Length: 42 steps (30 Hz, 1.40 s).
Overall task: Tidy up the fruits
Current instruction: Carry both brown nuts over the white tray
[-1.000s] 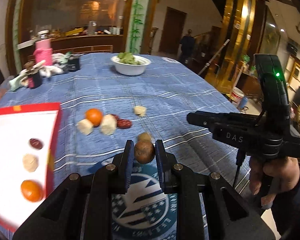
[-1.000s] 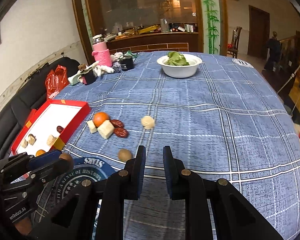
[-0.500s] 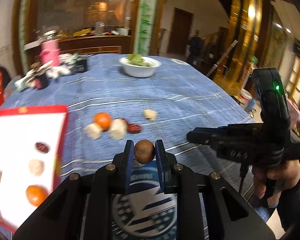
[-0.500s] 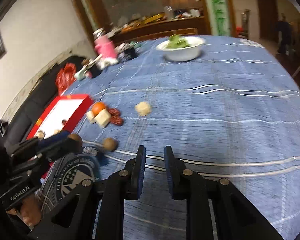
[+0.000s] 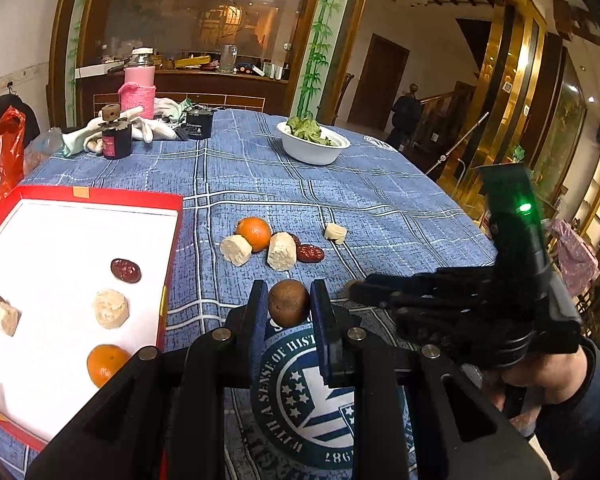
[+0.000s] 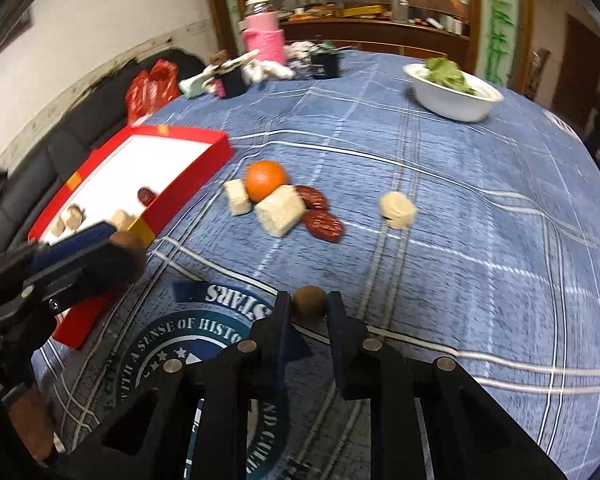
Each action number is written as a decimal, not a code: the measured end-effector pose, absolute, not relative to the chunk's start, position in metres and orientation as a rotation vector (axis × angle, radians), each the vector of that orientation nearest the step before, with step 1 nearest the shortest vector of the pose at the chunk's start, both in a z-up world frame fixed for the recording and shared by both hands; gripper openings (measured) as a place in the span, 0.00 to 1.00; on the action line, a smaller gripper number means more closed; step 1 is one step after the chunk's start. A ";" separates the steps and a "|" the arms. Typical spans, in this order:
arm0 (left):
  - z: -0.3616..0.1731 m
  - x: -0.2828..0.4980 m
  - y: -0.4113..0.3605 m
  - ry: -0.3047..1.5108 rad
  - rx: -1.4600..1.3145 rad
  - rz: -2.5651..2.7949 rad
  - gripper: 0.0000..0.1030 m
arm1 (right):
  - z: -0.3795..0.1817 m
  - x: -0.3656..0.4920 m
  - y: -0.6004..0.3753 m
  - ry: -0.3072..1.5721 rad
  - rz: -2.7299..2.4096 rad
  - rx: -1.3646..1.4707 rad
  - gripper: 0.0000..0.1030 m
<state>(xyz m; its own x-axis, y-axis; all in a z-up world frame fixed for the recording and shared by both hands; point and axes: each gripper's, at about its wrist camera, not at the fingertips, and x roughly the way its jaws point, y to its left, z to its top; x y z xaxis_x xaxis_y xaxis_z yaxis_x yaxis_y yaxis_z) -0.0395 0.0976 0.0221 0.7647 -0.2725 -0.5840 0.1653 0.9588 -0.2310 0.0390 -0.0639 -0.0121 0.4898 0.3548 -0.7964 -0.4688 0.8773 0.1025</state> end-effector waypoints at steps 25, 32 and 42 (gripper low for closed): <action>0.042 -0.063 0.098 0.606 -0.139 -0.173 0.19 | 0.037 -0.009 -0.086 0.784 0.516 -0.045 0.18; 0.043 -0.061 0.115 0.616 -0.147 -0.085 0.19 | 0.048 -0.013 -0.070 0.756 0.552 -0.049 0.18; 0.039 -0.055 0.157 0.678 -0.176 0.160 0.19 | 0.065 -0.010 -0.021 0.720 0.650 -0.075 0.18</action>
<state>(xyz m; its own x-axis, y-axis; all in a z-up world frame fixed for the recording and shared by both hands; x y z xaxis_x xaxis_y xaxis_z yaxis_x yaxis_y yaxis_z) -0.0548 0.1571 0.0388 0.7680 0.0891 -0.6342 -0.2033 0.9730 -0.1094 -0.0101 -0.0210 0.0649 0.5655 0.5270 -0.6344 -0.5766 0.8026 0.1528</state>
